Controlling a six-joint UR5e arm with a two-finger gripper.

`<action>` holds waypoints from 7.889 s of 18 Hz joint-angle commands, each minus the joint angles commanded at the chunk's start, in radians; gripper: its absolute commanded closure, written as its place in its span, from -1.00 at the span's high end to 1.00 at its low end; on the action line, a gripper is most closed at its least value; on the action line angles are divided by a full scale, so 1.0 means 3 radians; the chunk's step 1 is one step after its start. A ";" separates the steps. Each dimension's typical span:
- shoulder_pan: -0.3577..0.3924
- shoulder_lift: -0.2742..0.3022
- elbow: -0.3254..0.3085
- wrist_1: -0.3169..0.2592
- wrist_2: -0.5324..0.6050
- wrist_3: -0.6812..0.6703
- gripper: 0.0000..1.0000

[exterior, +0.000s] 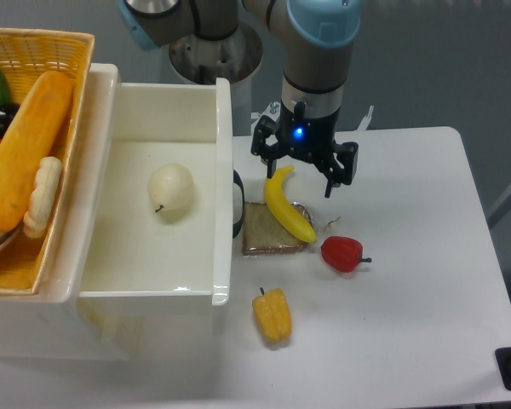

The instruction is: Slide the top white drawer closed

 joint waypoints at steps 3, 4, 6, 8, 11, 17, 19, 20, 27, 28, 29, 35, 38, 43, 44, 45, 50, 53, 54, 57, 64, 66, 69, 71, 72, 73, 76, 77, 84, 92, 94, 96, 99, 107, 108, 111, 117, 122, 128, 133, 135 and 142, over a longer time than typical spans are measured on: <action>0.0000 -0.0036 -0.0021 0.0010 0.0005 -0.0010 1.00; 0.0000 -0.0046 -0.0026 0.0031 0.0005 -0.0015 1.00; 0.0000 -0.0061 -0.0041 0.0041 0.0005 -0.0020 1.00; 0.0000 -0.0056 -0.0077 0.0051 0.0005 -0.0020 1.00; 0.0005 -0.0061 -0.0097 0.0041 0.0010 -0.0081 1.00; 0.0005 -0.0102 -0.0102 0.0046 0.0010 -0.0527 1.00; 0.0000 -0.0113 -0.0107 0.0046 0.0010 -0.0537 1.00; 0.0000 -0.0113 -0.0107 0.0046 0.0010 -0.0542 1.00; 0.0000 -0.0133 -0.0164 0.0041 0.0010 -0.0552 1.00; 0.0000 -0.0138 -0.0164 0.0041 0.0010 -0.0552 1.00; -0.0005 -0.0153 -0.0174 0.0041 0.0010 -0.0552 1.00; -0.0010 -0.0230 -0.0189 0.0067 0.0015 -0.0931 1.00; -0.0015 -0.0266 -0.0189 0.0061 0.0015 -0.0941 1.00; -0.0015 -0.0302 -0.0179 0.0061 0.0010 -0.0951 1.00; -0.0010 -0.0317 -0.0164 0.0061 0.0010 -0.0941 1.00; -0.0005 -0.0332 -0.0143 0.0061 0.0010 -0.0946 1.00; -0.0005 -0.0419 -0.0133 0.0077 0.0020 -0.0956 1.00; 0.0000 -0.0481 -0.0133 0.0087 0.0071 -0.0951 1.00; -0.0005 -0.0511 -0.0133 0.0097 0.0142 -0.0956 1.00; -0.0015 -0.0583 -0.0143 0.0123 0.0194 -0.0961 1.00; -0.0031 -0.0654 -0.0159 0.0113 0.0123 -0.0982 1.00; -0.0046 -0.0680 -0.0179 0.0107 0.0062 -0.0997 1.00; -0.0087 -0.0706 -0.0184 0.0092 0.0051 -0.0997 1.00; -0.0087 -0.0706 -0.0184 0.0087 -0.0051 -0.0997 1.00; -0.0087 -0.0706 -0.0184 0.0077 -0.0092 -0.0997 1.00; -0.0087 -0.0706 -0.0184 0.0072 -0.0112 -0.0997 1.00; -0.0082 -0.0706 -0.0184 0.0072 -0.0163 -0.0997 1.00; -0.0082 -0.0706 -0.0184 0.0072 -0.0189 -0.0997 1.00; -0.0092 -0.0696 -0.0184 0.0021 -0.0271 -0.0992 1.00; -0.0174 -0.0670 -0.0184 -0.0015 -0.0389 -0.0992 1.00; -0.0189 -0.0670 -0.0184 -0.0015 -0.0404 -0.0977 1.00; -0.0235 -0.0670 -0.0184 -0.0015 -0.0419 -0.0972 1.00; -0.0291 -0.0665 -0.0184 -0.0020 -0.0419 -0.0977 1.00; -0.0470 -0.0660 -0.0194 -0.0025 -0.0414 -0.0977 1.00; -0.0506 -0.0660 -0.0194 -0.0051 -0.0414 -0.0982 1.00; -0.0572 -0.0655 -0.0194 -0.0097 -0.0414 -0.0982 1.00; -0.0649 -0.0624 -0.0189 -0.0092 -0.0414 -0.0982 1.00; -0.0685 -0.0624 -0.0184 -0.0092 -0.0409 -0.0977 1.00; -0.0721 -0.0624 -0.0184 -0.0092 -0.0399 -0.0982 1.00; -0.0731 -0.0624 -0.0184 -0.0092 -0.0394 -0.0982 1.00; -0.0736 -0.0609 -0.0184 -0.0097 -0.0399 -0.0987 1.00; -0.0782 -0.0603 -0.0184 -0.0097 -0.0399 -0.0997 1.00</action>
